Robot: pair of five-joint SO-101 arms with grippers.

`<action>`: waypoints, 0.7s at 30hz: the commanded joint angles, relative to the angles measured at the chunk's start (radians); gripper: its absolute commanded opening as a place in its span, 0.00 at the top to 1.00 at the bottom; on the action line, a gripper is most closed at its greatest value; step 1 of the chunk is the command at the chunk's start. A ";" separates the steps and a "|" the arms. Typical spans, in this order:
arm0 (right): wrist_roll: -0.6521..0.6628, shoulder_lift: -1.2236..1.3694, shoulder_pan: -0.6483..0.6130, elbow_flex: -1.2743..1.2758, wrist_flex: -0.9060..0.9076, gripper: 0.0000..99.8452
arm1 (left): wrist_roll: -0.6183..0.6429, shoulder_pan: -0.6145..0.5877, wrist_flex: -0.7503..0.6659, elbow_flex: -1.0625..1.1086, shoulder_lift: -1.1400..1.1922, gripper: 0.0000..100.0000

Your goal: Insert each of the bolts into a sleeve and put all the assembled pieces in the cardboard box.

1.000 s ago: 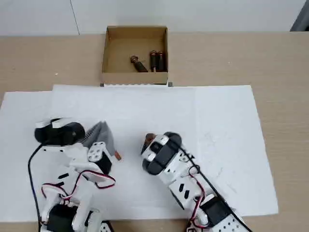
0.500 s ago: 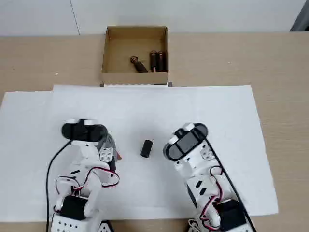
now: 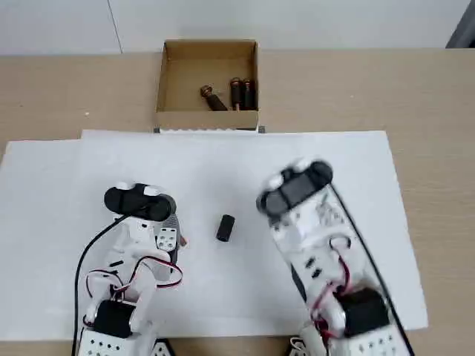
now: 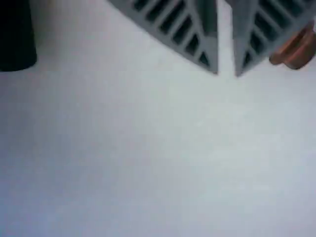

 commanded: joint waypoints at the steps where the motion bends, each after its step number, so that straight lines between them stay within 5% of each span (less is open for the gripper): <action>1: -0.035 0.269 0.004 -0.218 -0.087 1.00 | -0.008 -0.003 0.002 -0.005 -0.009 0.99; 13: 0.071 0.967 0.025 -0.647 -0.357 1.00 | -0.005 -0.005 0.008 -0.005 -0.009 0.99; 21: 0.278 1.372 0.024 -0.947 -0.542 1.00 | -0.005 -0.005 0.008 -0.005 -0.009 0.99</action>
